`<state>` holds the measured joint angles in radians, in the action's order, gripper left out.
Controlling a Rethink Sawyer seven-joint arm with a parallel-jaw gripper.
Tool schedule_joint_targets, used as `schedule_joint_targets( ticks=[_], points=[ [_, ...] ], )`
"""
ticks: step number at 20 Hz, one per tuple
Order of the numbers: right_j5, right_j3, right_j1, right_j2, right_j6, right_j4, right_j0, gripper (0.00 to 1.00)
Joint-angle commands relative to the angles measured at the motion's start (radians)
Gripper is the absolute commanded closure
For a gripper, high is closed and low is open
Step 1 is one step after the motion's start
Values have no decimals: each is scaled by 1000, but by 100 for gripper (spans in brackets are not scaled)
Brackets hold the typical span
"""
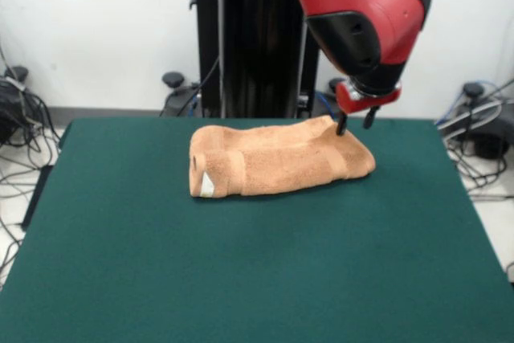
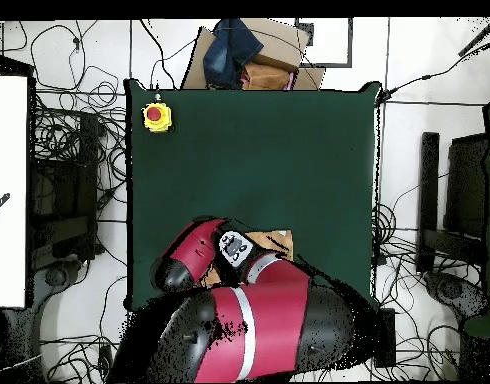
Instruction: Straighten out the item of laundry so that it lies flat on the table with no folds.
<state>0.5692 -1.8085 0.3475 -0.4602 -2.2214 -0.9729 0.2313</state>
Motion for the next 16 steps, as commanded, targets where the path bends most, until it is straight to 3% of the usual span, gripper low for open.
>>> schedule_joint_targets(
  ticks=[1, 16],
  points=[
    [-60, 33, -44, 28, 89, -95, -20, 0],
    [-114, 76, -108, 71, 31, -181, -55, 0]
  ],
)
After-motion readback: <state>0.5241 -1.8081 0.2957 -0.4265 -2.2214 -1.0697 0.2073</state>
